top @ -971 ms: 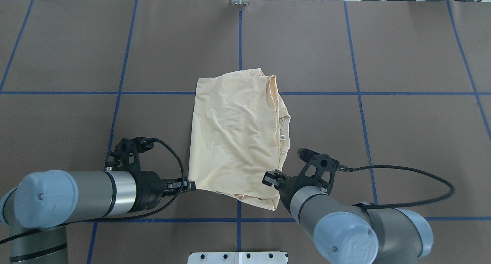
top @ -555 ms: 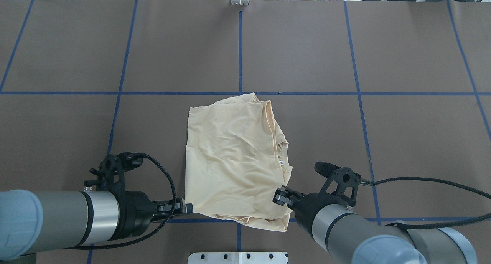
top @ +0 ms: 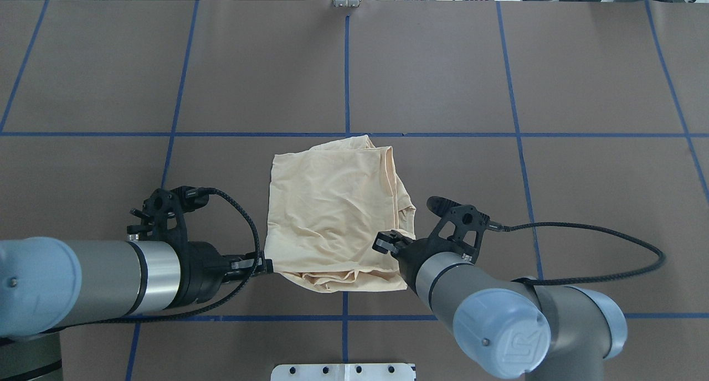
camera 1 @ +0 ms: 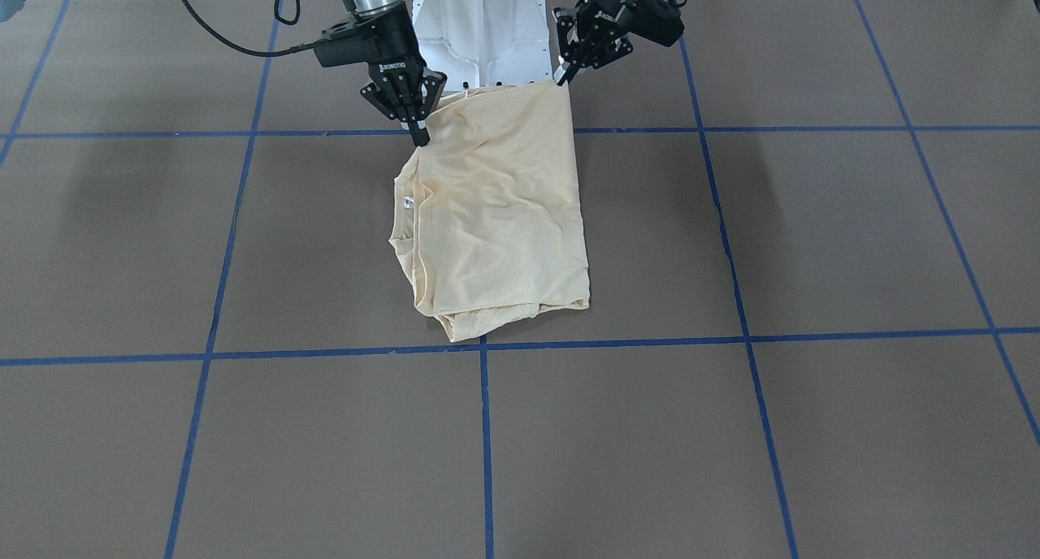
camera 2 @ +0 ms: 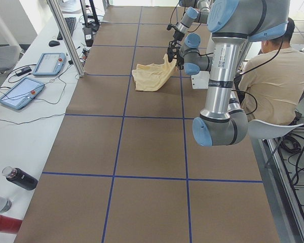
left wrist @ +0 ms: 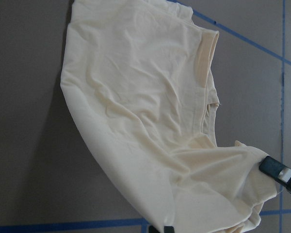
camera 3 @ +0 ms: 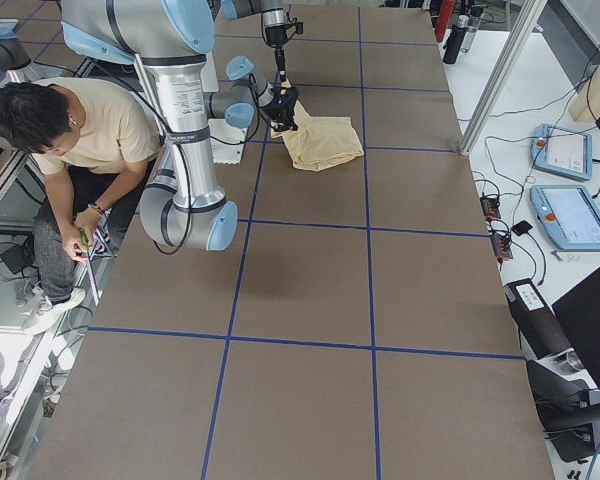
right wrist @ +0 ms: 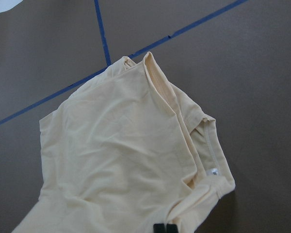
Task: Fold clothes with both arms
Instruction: 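Pull the held shirt edge toward the robot with both grippers, then lift the near edge and fold it over the shirt with both grippers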
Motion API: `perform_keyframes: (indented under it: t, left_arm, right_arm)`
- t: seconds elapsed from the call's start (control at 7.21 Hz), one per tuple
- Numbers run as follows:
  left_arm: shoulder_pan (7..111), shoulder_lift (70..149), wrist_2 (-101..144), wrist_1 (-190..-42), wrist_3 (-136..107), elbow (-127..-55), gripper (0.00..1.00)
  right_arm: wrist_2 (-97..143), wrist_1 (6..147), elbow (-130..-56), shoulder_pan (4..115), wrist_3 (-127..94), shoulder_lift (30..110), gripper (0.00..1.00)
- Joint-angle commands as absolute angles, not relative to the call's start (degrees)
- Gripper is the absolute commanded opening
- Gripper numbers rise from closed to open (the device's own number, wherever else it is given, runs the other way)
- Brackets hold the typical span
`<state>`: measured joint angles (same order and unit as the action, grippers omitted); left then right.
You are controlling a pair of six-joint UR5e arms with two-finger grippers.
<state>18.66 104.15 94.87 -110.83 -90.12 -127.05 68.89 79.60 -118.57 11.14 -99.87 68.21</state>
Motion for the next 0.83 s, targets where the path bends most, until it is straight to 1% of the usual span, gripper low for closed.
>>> perform_keyframes:
  t: [0.0, 0.14, 0.42, 0.69]
  left_arm:
    - [22.66, 110.1, 94.48, -109.51, -89.39, -117.3, 0.0]
    - [24.07, 112.21, 94.48, -109.51, -86.86, -114.29, 0.0]
    - [26.88, 112.76, 94.48, -109.69, -83.77, -111.63, 0.0]
    - [29.43, 115.47, 94.48, -109.86, -81.83, -106.47, 0.0]
  right_arm:
    - [70.31, 79.45, -114.1, 15.98, -97.31, 65.84, 0.0]
    - [70.66, 79.37, -111.82, 17.65, -96.42, 64.18, 0.0]
    - [70.66, 79.1, -104.8, 20.55, -94.84, 59.96, 0.0]
    - [72.06, 79.01, -99.34, 22.93, -93.79, 56.7, 0.0]
